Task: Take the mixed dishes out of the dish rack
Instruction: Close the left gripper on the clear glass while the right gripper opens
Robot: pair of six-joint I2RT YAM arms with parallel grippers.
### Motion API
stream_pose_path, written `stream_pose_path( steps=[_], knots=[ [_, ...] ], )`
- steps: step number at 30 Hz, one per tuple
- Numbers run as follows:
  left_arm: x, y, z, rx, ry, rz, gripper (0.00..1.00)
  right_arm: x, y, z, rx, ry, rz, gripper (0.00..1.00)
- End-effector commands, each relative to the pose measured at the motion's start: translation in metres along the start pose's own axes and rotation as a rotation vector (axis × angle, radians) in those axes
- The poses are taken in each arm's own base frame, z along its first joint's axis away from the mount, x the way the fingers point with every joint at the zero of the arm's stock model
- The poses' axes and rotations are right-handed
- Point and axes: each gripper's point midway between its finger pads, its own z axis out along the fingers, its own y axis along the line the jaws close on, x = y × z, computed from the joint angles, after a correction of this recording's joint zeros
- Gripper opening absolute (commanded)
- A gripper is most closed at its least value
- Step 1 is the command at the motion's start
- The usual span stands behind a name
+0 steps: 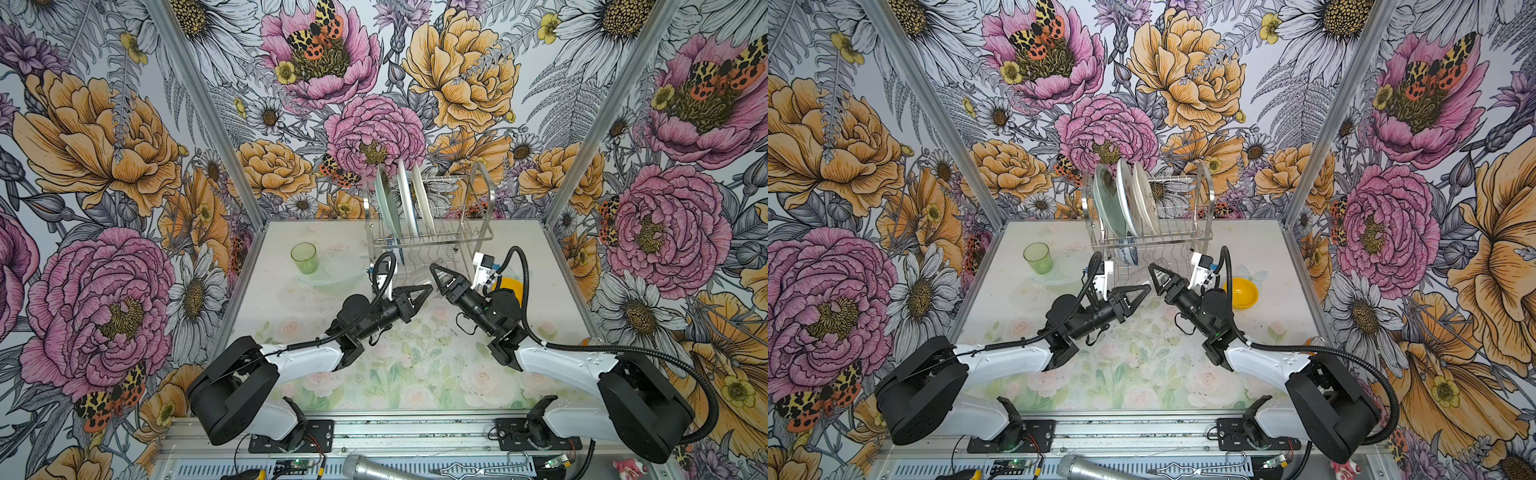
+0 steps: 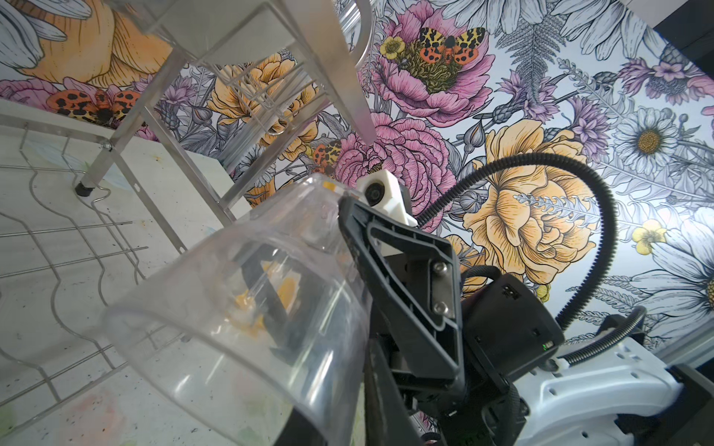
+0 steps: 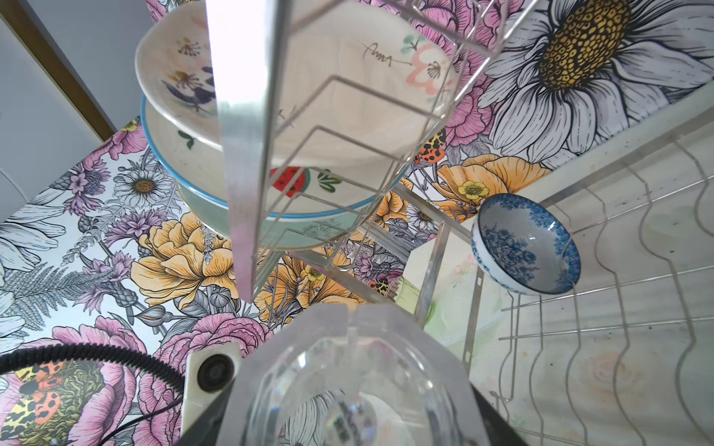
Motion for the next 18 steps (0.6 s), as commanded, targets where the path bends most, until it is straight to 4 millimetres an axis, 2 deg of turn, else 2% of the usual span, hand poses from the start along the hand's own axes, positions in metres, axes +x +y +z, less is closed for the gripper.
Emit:
stream_pose_path(
  steps=[1, 3, 6, 9, 11, 18],
  knots=[
    [-0.006, 0.005, -0.001, -0.054, -0.016, 0.047, 0.09, 0.001, 0.01, 0.001, -0.037, 0.004, -0.047, 0.53],
    [-0.005, 0.007, -0.004, -0.073, -0.009, 0.052, 0.0, 0.001, 0.008, 0.0, -0.03, 0.0, -0.048, 0.56],
    [-0.003, 0.009, -0.008, -0.101, 0.003, 0.057, 0.0, 0.001, 0.005, -0.002, -0.018, -0.006, -0.046, 0.65],
    [0.002, 0.008, -0.014, -0.119, 0.013, 0.078, 0.0, 0.002, 0.002, -0.002, -0.011, -0.005, -0.055, 0.83],
    [0.007, 0.011, -0.02, -0.139, 0.019, 0.094, 0.0, 0.002, 0.003, -0.002, -0.017, -0.004, -0.062, 0.9],
    [0.013, 0.023, -0.047, -0.249, 0.024, 0.097, 0.0, 0.004, -0.001, -0.004, -0.003, -0.002, -0.09, 0.94]
  ],
)
